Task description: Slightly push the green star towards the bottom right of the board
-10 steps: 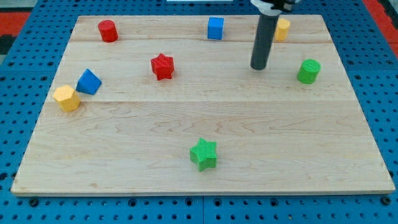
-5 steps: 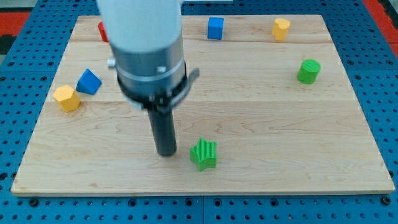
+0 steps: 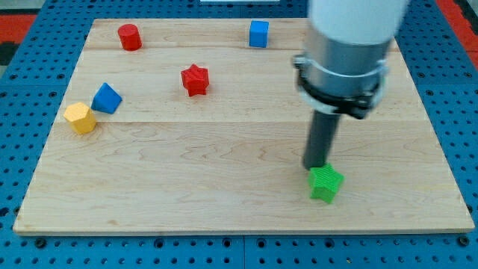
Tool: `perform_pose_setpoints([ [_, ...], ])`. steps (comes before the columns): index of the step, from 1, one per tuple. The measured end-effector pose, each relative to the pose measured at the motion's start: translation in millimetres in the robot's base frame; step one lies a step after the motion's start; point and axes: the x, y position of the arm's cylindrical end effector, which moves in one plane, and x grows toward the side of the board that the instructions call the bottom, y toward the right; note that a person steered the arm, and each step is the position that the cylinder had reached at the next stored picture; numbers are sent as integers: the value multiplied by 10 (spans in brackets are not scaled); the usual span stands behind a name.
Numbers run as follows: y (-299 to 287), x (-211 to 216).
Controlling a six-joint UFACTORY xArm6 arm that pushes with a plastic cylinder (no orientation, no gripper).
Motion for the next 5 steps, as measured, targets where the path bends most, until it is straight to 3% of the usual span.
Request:
perform_pose_setpoints([
  [1,75,-21],
  [3,-692,-49],
  [5,-409,-310],
])
